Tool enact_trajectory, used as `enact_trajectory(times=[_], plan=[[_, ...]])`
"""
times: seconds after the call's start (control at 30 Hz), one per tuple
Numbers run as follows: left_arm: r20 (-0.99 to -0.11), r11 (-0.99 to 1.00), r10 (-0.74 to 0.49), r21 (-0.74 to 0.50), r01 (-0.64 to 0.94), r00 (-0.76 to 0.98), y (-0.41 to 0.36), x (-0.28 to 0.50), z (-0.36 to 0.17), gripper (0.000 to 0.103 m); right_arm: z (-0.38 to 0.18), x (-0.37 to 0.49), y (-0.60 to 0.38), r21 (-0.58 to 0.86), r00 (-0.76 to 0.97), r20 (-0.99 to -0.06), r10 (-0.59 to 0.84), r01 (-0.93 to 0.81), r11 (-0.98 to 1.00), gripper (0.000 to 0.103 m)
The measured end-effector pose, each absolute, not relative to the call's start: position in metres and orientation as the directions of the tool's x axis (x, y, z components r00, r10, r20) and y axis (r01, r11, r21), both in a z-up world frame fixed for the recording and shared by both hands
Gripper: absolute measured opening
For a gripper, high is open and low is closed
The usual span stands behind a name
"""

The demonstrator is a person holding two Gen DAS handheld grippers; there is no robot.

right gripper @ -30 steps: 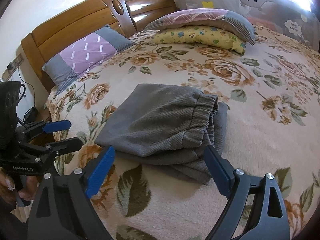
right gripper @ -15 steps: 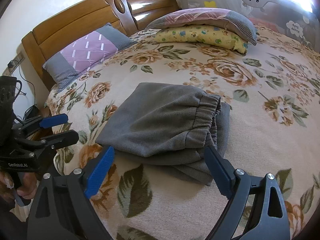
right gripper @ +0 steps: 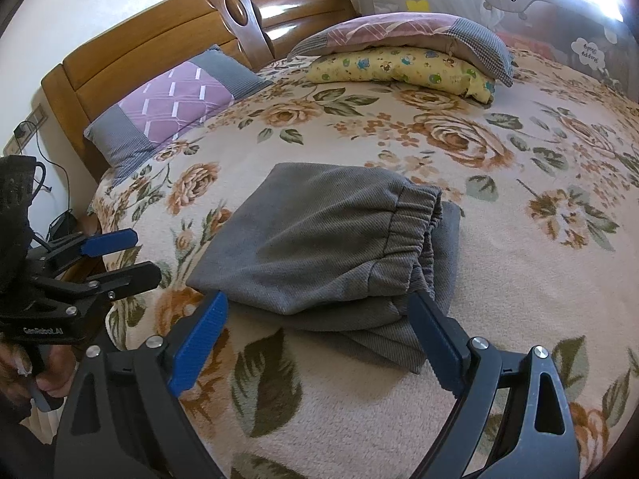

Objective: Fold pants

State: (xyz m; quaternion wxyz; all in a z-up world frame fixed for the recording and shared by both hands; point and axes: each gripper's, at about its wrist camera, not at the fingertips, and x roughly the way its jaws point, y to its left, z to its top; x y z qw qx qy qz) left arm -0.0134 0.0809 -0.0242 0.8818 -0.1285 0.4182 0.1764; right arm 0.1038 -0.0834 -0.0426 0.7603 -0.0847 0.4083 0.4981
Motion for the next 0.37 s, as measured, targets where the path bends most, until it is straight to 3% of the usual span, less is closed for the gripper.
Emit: enact_trajectory(times=[0.37], plan=[[-0.793,0.909,0.192,-0.078,-0.409,0.579,0.0799,-0.0075,-0.0250,0.083,-0.0420,0.1048,-0.0838,0.278,0.170,-0.705,0.688,-0.826,0.490,0.092]])
